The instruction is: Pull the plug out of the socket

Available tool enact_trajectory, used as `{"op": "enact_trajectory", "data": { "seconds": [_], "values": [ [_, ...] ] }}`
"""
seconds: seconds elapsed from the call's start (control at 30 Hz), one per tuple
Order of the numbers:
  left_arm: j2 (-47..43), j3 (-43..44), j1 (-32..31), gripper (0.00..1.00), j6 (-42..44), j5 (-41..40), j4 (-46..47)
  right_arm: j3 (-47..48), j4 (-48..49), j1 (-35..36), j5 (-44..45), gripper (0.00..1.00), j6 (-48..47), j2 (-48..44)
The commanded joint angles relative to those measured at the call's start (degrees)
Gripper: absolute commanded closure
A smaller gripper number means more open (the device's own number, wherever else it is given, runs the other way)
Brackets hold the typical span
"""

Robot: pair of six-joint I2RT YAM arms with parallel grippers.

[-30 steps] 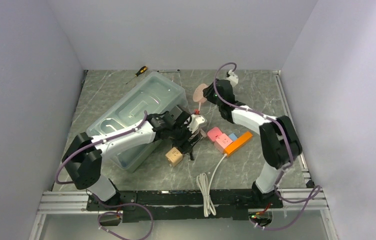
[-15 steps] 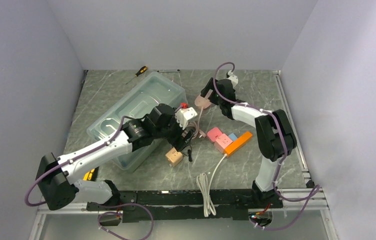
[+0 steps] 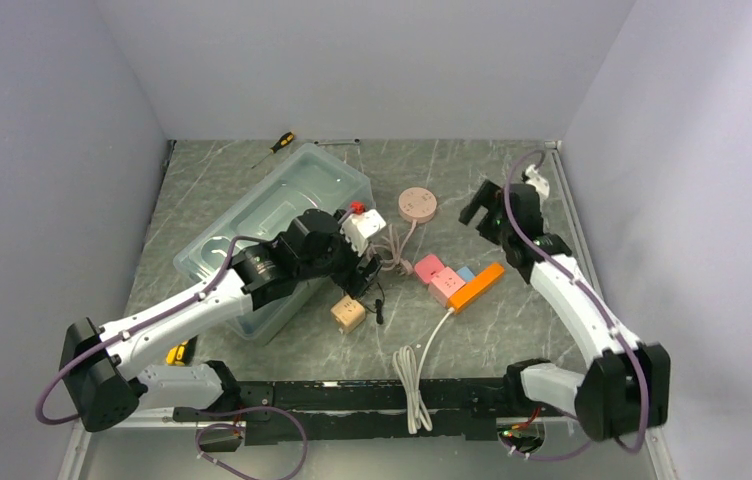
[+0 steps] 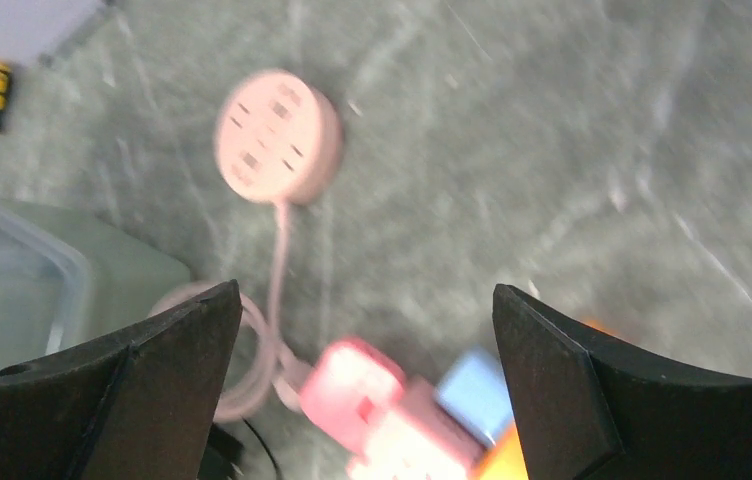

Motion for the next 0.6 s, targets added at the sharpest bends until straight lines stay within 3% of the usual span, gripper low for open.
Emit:
{"op": "enact_trajectory", "data": {
  "seconds": [0.0, 0.23, 0.4, 0.57],
  "values": [
    [-1.9, -0.6, -0.5, 0.12, -0.4, -2.3, 2.5, -3.4, -16.7, -0.1, 5.6, 0.00, 2.0, -9.7],
    [-2.7, -0.6, -0.4, 0.12, -0.2, -3.1, 2.5, -11.7, -23.2, -0.7, 7.0, 0.00, 9.8, -16.5],
    [-2.9, -0.6, -0.4, 0.12, -0.2, -3.6, 2.3, -15.8, -18.4, -0.7, 5.2, 0.01, 13.2, -15.2],
    [-2.7, -0.4, -0.4, 0.12, 0.0, -3.8, 2.0, -18.4, -13.1, -0.7, 3.7, 0.10, 14.8, -11.5]
  ]
}}
